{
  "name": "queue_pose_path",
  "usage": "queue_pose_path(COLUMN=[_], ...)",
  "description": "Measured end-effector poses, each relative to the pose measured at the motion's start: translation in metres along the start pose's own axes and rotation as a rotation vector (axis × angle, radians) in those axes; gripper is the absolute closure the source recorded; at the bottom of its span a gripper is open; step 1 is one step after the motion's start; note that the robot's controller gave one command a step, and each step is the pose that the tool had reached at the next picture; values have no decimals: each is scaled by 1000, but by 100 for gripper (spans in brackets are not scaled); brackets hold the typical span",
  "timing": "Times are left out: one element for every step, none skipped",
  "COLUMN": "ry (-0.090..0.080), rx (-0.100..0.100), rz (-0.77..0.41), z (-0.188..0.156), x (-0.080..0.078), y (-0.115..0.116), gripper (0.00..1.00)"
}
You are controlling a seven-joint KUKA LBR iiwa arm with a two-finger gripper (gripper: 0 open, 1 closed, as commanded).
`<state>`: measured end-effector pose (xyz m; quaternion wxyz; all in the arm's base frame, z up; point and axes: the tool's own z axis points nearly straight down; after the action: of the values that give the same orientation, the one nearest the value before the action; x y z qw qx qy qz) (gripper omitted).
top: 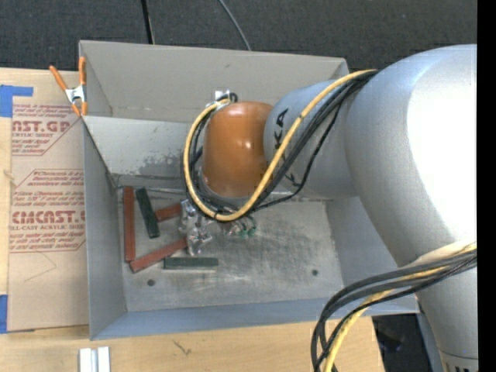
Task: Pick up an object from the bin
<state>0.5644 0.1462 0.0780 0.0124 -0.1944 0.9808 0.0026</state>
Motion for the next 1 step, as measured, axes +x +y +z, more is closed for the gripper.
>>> queue_pose_path(ry=[0], rx=[0], rz=[0], z=[0], x=[0], y=[0], gripper=[100])
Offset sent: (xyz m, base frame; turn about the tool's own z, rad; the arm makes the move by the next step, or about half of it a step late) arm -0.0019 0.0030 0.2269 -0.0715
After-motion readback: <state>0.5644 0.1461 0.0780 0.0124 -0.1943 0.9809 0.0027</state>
